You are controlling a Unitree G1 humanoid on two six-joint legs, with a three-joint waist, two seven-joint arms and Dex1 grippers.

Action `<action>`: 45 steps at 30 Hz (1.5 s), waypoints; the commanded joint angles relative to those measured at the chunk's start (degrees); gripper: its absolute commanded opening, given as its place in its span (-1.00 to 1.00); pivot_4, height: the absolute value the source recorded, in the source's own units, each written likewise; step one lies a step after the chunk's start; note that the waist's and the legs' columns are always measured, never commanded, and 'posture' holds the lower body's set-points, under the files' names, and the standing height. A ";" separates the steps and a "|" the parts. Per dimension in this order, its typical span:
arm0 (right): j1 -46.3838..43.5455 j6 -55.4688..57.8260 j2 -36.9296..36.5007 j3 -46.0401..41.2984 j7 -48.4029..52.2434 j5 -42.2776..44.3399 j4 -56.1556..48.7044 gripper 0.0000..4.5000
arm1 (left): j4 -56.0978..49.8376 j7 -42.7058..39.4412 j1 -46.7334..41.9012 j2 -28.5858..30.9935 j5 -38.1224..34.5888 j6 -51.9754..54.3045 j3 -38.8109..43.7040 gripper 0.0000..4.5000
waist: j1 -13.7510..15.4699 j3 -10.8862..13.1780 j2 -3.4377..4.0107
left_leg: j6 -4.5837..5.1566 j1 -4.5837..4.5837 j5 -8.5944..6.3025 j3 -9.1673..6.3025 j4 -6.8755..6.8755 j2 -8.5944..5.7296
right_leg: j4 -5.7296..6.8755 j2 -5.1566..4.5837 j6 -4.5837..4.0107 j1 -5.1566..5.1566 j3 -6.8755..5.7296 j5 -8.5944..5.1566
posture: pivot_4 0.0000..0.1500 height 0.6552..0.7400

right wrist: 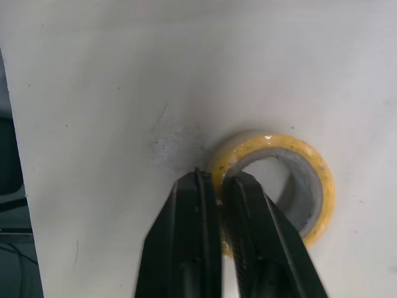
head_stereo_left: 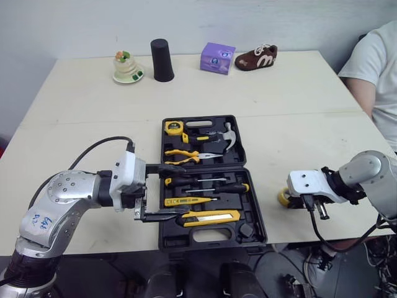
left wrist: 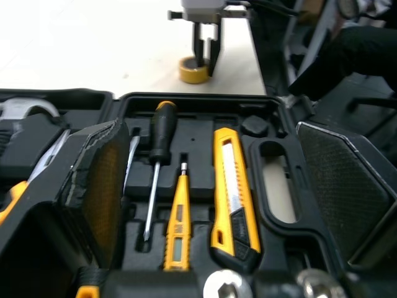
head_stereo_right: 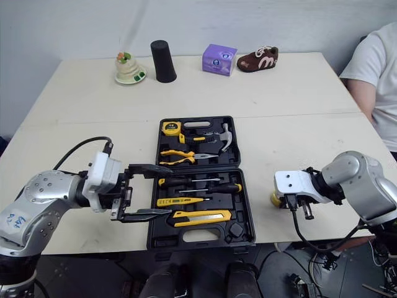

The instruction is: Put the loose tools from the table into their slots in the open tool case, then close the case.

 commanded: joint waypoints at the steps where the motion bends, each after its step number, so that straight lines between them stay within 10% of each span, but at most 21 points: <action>1: -0.64 -2.28 -0.40 -1.73 2.45 1.93 -0.75 -0.95 | 1.01 -1.30 -0.65 0.71 0.95 -2.35 0.46 1.00 | 0.00 0.00 0.00 | 0.00 0.00 0.00 0.00 0.00 0.00 | 0.00 0.00 0.00 -0.01 0.00 0.00 | 1.00 1.00; 16: -8.33 10.16 1.27 6.93 9.34 20.87 -23.44 -0.95 | 1.36 -3.94 3.18 1.28 3.42 -6.55 -0.47 1.00 | -0.02 0.01 -0.01 | 0.01 -0.04 -0.02 -0.10 0.00 0.00 | 0.01 -0.10 -0.02 0.00 0.09 -0.01 | 1.00 1.00; 45: -9.63 9.87 7.16 15.87 8.81 10.12 -20.01 -0.78 | -1.36 -1.15 6.14 -0.95 3.71 -7.87 -1.41 1.00 | -0.10 -0.03 -0.13 | 0.05 -0.07 -0.03 -0.14 0.05 0.01 | 0.02 -0.09 -0.02 0.00 0.06 -0.01 | 1.00 1.00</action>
